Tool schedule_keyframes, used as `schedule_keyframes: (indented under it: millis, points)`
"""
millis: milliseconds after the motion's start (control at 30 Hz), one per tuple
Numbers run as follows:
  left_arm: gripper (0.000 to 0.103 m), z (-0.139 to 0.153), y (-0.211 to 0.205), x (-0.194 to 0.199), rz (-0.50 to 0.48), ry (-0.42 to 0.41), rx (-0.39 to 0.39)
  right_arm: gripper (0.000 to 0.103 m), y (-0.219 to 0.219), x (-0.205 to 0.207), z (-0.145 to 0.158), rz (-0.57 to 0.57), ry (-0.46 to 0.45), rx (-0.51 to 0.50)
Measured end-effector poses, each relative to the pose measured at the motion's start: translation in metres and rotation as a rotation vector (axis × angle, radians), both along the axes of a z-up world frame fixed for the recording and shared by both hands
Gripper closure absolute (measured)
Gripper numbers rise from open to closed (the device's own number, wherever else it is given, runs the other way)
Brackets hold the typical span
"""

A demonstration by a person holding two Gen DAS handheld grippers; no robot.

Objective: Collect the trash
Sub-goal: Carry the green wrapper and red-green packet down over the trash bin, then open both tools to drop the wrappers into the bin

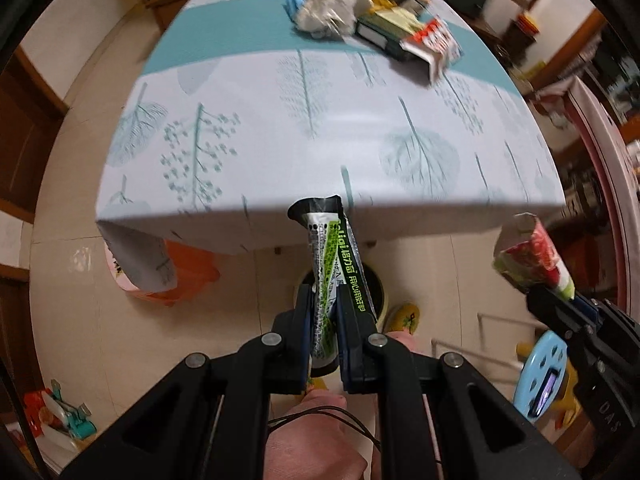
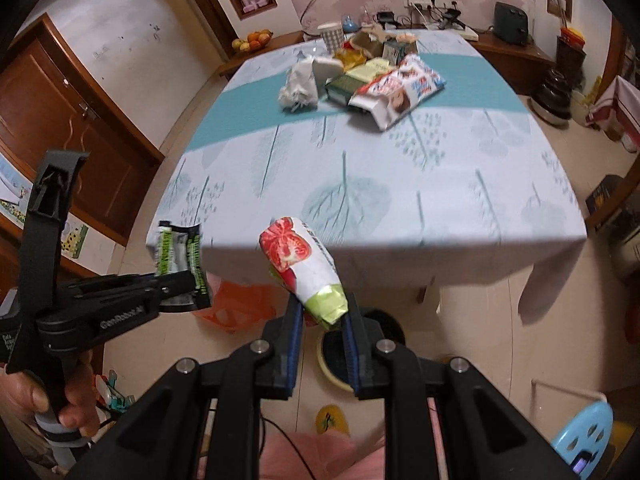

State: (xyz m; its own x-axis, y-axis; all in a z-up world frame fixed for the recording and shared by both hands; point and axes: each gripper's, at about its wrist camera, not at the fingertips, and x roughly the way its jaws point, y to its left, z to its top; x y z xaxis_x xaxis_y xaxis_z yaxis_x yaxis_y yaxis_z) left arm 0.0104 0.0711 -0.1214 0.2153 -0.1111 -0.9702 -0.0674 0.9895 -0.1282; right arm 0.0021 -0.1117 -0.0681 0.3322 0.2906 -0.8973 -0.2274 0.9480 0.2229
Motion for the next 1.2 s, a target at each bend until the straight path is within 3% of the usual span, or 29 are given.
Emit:
schedule_keyframes:
  millis: [200, 400, 600, 833, 1033, 1100, 1167, 1200]
  points:
    - [0.094, -0.037, -0.023, -0.018, -0.079, 0.046, 0.007, 0.084, 0.001, -0.025, -0.030, -0.043, 0.077, -0.014]
    - [0.094, -0.102, -0.042, -0.023, -0.119, 0.123, 0.010, 0.084, -0.013, -0.036, -0.089, -0.141, 0.192, 0.008]
    - [0.092, -0.178, -0.055, -0.012, -0.108, 0.155, 0.004, 0.084, -0.030, -0.039, -0.177, -0.217, 0.295, 0.002]
    - [0.090, -0.280, -0.067, 0.002, -0.105, 0.205, 0.030, 0.083, -0.032, -0.026, -0.288, -0.206, 0.351, -0.040]
    - [0.074, -0.343, -0.068, 0.010, -0.110, 0.188, 0.076, 0.079, -0.032, -0.010, -0.373, -0.194, 0.370, -0.044]
    - [0.062, -0.355, -0.067, 0.013, -0.109, 0.189, 0.071, 0.074, -0.033, -0.006, -0.393, -0.198, 0.379, -0.042]
    - [0.042, -0.362, -0.065, 0.013, -0.104, 0.180, 0.066, 0.072, -0.035, -0.003, -0.407, -0.207, 0.383, -0.036]
    - [0.038, -0.364, -0.064, 0.013, -0.101, 0.174, 0.062, 0.070, -0.036, -0.001, -0.412, -0.210, 0.390, -0.034]
